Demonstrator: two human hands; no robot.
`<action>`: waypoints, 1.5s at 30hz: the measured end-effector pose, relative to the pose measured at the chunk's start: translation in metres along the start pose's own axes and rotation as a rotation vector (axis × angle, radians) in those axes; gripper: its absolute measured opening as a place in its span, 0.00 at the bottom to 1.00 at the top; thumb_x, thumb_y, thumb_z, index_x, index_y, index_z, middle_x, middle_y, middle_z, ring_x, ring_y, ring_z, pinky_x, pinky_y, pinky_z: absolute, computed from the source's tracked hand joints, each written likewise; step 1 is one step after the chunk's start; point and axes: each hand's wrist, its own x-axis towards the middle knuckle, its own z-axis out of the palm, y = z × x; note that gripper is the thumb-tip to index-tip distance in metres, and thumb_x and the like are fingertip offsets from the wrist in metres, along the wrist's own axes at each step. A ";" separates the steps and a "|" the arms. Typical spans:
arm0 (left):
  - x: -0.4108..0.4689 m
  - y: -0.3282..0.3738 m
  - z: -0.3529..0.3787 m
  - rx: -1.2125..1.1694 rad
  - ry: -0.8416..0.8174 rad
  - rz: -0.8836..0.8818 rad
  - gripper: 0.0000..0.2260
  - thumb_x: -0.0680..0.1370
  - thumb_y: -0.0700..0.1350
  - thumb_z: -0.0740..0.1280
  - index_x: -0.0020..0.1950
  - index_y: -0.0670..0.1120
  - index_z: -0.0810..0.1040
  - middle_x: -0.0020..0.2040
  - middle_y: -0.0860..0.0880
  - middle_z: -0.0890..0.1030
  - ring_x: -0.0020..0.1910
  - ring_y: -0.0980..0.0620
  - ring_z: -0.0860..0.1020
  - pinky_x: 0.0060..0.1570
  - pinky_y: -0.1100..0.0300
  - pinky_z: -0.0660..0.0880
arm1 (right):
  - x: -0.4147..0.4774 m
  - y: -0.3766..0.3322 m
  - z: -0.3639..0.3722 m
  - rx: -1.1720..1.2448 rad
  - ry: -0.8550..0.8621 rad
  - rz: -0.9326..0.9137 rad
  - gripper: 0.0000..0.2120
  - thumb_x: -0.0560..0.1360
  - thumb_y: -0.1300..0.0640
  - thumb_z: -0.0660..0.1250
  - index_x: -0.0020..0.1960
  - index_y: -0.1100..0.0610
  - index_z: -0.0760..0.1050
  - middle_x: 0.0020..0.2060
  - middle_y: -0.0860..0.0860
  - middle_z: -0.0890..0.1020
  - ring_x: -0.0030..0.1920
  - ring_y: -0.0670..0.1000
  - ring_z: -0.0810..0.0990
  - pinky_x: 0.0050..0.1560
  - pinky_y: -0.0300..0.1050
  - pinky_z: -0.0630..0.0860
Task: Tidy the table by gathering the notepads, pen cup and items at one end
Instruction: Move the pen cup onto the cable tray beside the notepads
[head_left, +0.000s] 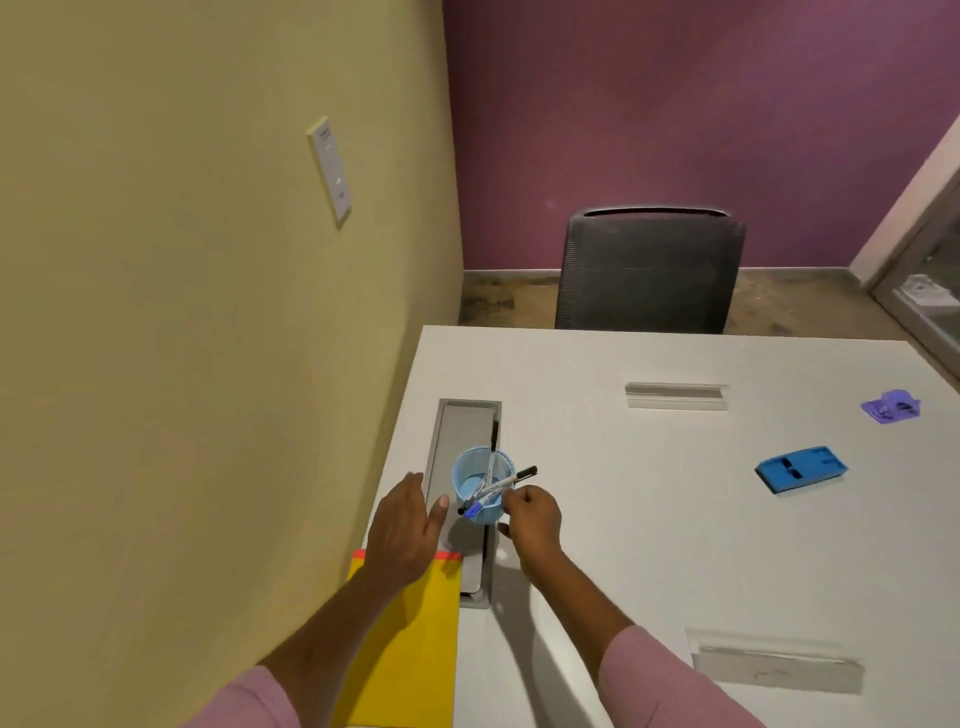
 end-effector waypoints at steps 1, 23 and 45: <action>-0.004 -0.009 -0.003 -0.014 0.017 -0.015 0.40 0.76 0.68 0.39 0.75 0.41 0.61 0.75 0.41 0.65 0.74 0.44 0.63 0.73 0.52 0.58 | -0.002 0.002 0.011 -0.011 -0.013 -0.003 0.10 0.76 0.61 0.64 0.36 0.61 0.72 0.38 0.60 0.79 0.46 0.64 0.81 0.50 0.64 0.79; -0.032 -0.080 0.000 -0.123 0.163 -0.124 0.26 0.79 0.59 0.50 0.72 0.45 0.65 0.70 0.44 0.71 0.68 0.48 0.69 0.62 0.61 0.65 | 0.008 0.053 0.123 -0.272 -0.131 -0.028 0.09 0.80 0.57 0.62 0.48 0.62 0.78 0.44 0.54 0.81 0.42 0.48 0.79 0.33 0.32 0.73; -0.024 -0.058 -0.024 -0.037 0.157 -0.068 0.39 0.75 0.71 0.41 0.71 0.44 0.67 0.69 0.43 0.72 0.67 0.46 0.70 0.64 0.57 0.67 | -0.009 0.035 0.115 -0.442 -0.104 -0.099 0.19 0.77 0.46 0.67 0.58 0.61 0.74 0.56 0.57 0.78 0.47 0.46 0.72 0.34 0.31 0.64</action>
